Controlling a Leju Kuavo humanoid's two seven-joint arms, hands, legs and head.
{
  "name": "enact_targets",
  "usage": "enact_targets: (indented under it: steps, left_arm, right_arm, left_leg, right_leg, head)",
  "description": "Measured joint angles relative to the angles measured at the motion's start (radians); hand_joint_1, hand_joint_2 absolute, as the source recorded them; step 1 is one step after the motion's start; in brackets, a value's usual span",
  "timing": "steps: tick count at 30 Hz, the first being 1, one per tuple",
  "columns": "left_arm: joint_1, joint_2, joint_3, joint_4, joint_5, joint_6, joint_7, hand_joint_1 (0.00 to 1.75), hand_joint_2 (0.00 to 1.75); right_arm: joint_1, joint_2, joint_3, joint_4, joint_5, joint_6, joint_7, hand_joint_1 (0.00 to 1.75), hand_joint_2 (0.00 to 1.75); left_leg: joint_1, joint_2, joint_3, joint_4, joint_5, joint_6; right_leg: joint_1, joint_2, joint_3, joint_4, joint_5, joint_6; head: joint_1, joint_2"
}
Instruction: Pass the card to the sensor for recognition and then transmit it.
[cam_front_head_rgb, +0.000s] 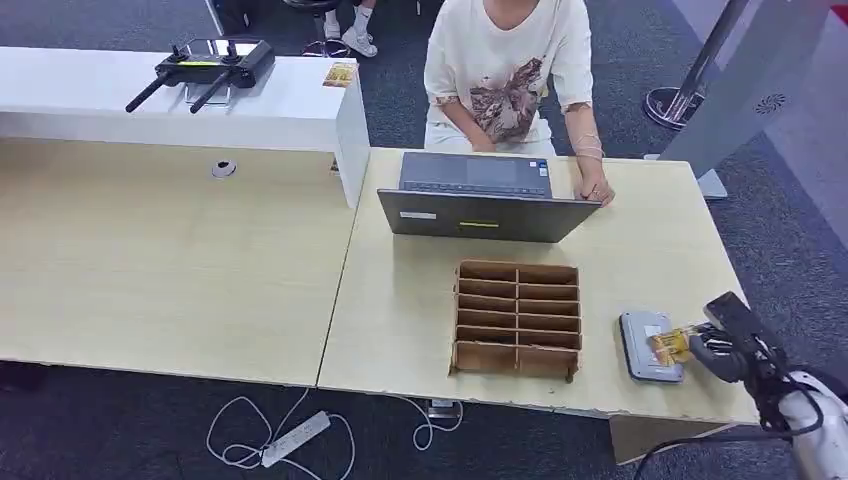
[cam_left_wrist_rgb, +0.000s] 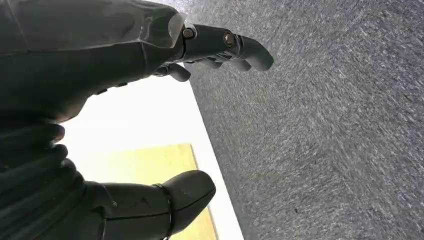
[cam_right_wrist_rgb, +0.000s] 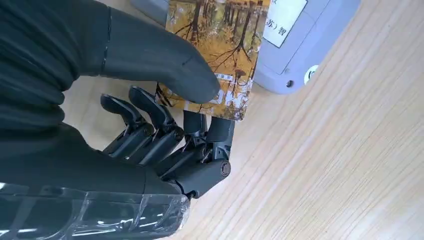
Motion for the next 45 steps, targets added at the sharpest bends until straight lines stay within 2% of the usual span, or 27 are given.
enact_targets:
  steps: [11,15,27,35,45]
  left_arm:
    - [0.0,0.0,0.0,0.0,0.001,0.001,0.006,0.0,1.75]
    - [0.0,0.0,0.0,0.0,0.001,0.002,0.006,0.0,1.75]
    - [0.0,0.0,0.0,0.0,0.001,0.003,0.006,0.0,1.75]
    - [0.001,0.001,0.0,0.0,0.001,0.01,-0.003,0.0,1.75]
    - [0.001,0.002,0.0,0.0,0.001,0.017,-0.023,0.0,1.75]
  right_arm:
    - [-0.018,0.01,0.008,0.003,0.03,-0.002,0.002,1.75,1.75]
    - [-0.029,0.016,0.008,0.005,0.031,0.002,-0.016,1.75,1.75]
    - [-0.043,0.021,0.006,-0.024,-0.017,0.062,-0.058,1.75,1.75]
    - [-0.021,0.011,0.002,-0.128,-0.187,0.197,-0.099,1.75,1.75]
    - [0.013,-0.007,0.001,-0.246,-0.332,0.237,-0.12,1.75,1.75]
  left_leg:
    - [0.0,0.0,0.0,0.0,0.0,0.0]
    - [0.0,0.0,0.0,0.0,0.0,0.0]
    - [0.0,0.0,0.0,0.0,0.0,0.0]
    - [0.0,0.0,0.0,0.0,0.0,0.0]
    - [0.0,0.0,0.0,0.0,0.0,0.0]
  right_leg:
    - [0.0,0.0,0.0,0.0,0.0,0.0]
    - [0.0,0.0,0.0,0.0,0.0,0.0]
    - [0.0,0.0,0.0,0.0,0.0,0.0]
    - [0.0,0.0,0.0,0.0,0.0,0.0]
    - [0.0,0.0,0.0,0.0,0.0,0.0]
  head:
    - [0.0,0.0]
    - [0.0,0.0]
    - [0.0,0.0]
    - [0.0,0.0]
    - [0.0,0.0]
